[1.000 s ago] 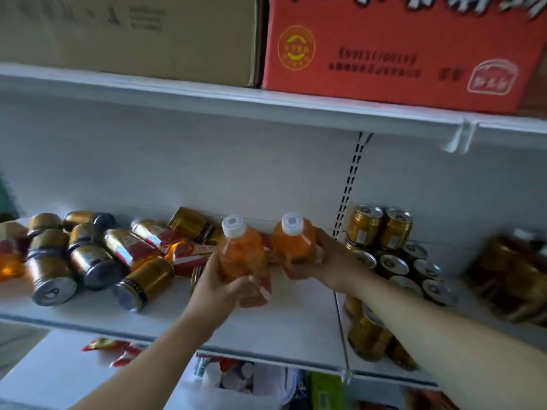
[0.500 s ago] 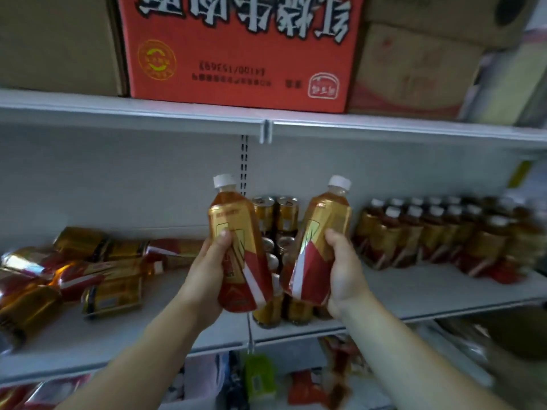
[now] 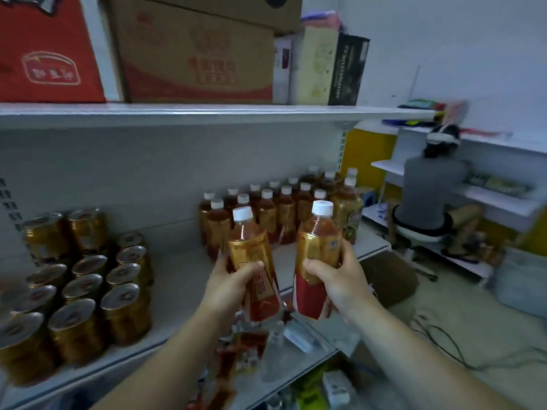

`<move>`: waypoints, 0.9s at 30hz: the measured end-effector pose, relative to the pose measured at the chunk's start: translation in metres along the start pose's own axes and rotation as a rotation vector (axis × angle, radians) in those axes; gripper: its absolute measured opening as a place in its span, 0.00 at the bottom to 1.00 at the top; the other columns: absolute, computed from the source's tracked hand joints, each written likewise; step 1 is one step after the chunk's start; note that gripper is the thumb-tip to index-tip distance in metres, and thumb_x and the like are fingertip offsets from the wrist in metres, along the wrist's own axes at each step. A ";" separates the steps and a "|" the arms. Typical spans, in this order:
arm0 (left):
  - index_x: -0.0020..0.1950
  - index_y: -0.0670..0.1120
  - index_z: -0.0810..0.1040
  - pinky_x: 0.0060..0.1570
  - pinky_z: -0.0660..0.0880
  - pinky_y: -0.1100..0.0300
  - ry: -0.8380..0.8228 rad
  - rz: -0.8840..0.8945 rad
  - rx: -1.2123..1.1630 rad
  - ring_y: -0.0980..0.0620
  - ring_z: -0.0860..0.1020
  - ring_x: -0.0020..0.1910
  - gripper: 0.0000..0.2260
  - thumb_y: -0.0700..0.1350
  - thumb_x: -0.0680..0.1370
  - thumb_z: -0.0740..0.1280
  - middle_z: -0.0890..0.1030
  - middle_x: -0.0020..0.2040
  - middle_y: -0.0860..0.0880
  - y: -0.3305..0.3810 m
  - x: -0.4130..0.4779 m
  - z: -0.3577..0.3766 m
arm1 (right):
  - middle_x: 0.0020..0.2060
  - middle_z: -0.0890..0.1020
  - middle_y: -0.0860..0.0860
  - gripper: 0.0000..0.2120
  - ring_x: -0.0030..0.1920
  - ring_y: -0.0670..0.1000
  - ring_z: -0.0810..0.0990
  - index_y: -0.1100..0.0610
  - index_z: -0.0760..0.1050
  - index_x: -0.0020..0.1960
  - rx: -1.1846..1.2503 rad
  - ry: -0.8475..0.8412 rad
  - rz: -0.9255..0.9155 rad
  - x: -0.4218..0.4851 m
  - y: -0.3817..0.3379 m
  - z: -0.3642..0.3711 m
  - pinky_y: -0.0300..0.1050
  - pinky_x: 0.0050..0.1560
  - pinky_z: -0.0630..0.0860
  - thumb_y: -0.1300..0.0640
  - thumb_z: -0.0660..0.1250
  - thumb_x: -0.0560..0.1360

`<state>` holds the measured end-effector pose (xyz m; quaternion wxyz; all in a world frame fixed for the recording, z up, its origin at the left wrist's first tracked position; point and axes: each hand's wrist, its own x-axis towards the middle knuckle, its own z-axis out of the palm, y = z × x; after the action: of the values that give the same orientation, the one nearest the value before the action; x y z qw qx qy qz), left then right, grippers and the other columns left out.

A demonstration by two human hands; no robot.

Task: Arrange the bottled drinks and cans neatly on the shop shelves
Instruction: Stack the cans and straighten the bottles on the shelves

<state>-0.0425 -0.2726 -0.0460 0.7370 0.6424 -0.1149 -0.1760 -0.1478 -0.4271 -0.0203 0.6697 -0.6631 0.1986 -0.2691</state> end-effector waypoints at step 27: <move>0.71 0.57 0.57 0.60 0.73 0.49 0.059 -0.012 0.585 0.52 0.73 0.62 0.46 0.57 0.58 0.77 0.73 0.63 0.53 -0.087 0.168 0.099 | 0.64 0.69 0.54 0.46 0.64 0.56 0.70 0.56 0.55 0.74 -0.696 -0.009 -0.152 0.222 0.122 -0.084 0.52 0.64 0.70 0.51 0.78 0.64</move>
<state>0.0618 -0.4404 -0.1269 0.5227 0.8329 -0.1355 -0.1208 -0.0159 -0.6338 -0.1248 0.3825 -0.8657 0.2256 -0.2312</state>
